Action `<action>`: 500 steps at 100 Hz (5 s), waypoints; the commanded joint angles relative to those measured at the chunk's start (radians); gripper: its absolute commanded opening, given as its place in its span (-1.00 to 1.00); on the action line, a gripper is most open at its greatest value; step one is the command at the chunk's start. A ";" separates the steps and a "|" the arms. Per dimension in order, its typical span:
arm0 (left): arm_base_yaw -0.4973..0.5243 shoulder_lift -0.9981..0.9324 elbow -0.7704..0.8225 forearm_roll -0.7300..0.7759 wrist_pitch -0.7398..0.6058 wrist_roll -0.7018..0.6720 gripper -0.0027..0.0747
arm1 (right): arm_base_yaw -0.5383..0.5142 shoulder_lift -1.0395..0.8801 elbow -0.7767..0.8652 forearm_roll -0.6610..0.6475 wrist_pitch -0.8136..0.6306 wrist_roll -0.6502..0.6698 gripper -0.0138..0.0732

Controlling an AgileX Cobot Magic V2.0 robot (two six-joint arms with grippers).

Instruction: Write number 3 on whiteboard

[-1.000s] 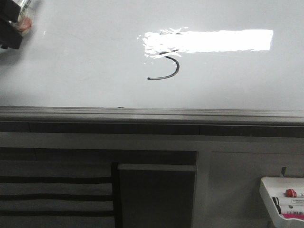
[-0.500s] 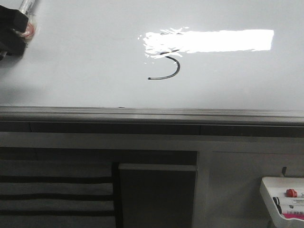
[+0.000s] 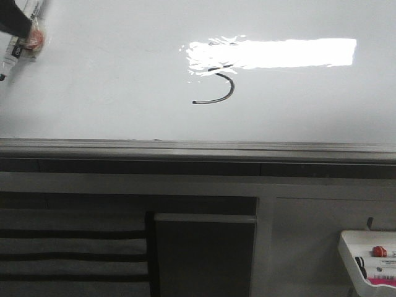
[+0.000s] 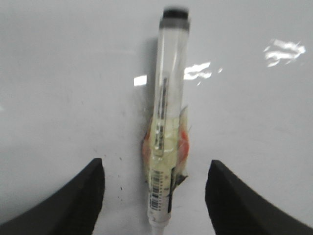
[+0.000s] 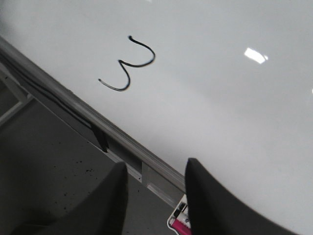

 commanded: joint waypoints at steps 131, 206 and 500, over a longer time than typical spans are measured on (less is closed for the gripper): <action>0.061 -0.714 0.396 -0.067 0.008 -0.012 -0.98 | -0.214 -0.437 0.600 0.076 -0.555 0.169 -0.86; 0.200 -1.257 0.760 0.267 -0.105 -0.348 -0.98 | -0.214 -0.437 0.600 0.076 -0.554 0.169 -0.86; 0.136 -1.258 0.834 0.570 -0.193 -0.632 -0.98 | -0.339 -0.985 1.170 -0.202 -1.014 0.448 -0.86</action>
